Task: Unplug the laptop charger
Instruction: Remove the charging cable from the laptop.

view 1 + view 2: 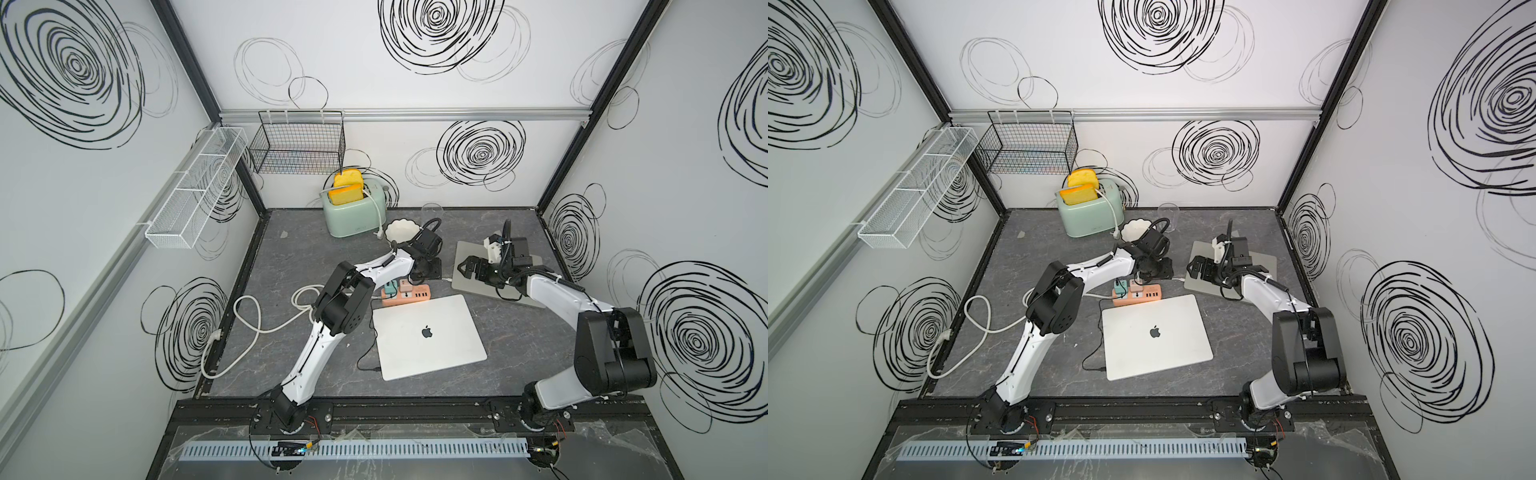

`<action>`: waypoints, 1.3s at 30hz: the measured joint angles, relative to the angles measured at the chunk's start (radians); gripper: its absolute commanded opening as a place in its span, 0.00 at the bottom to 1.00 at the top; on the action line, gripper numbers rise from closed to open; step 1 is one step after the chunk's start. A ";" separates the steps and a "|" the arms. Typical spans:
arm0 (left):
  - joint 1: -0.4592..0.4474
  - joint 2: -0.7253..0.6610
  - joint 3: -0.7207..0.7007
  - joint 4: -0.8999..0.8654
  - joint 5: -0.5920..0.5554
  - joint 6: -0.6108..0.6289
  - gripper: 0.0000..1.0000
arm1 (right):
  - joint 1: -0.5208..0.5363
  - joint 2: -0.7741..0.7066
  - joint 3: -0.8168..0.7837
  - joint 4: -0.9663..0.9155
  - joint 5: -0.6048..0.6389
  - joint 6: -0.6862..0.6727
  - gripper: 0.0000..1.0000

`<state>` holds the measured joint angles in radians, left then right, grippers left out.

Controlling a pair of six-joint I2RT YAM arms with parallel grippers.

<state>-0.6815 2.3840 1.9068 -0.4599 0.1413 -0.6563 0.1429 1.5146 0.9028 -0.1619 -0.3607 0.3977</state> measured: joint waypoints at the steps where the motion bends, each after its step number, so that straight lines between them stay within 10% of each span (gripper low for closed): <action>1: 0.000 0.001 -0.001 0.005 0.006 -0.005 0.46 | 0.000 0.000 -0.002 0.004 0.000 0.000 0.99; 15: 0.014 0.003 -0.049 0.078 0.045 -0.042 0.00 | 0.000 0.000 -0.052 0.036 -0.011 0.006 0.99; 31: 0.042 -0.034 -0.099 0.077 -0.028 0.015 0.00 | 0.000 0.006 -0.069 0.053 -0.026 0.014 0.99; 39: 0.043 -0.034 -0.069 0.047 -0.005 0.050 0.41 | 0.000 0.010 -0.063 0.047 -0.026 0.014 0.99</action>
<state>-0.6388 2.3505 1.8378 -0.4129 0.1364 -0.6067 0.1429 1.5242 0.8402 -0.1150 -0.3862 0.4114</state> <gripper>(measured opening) 0.309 0.989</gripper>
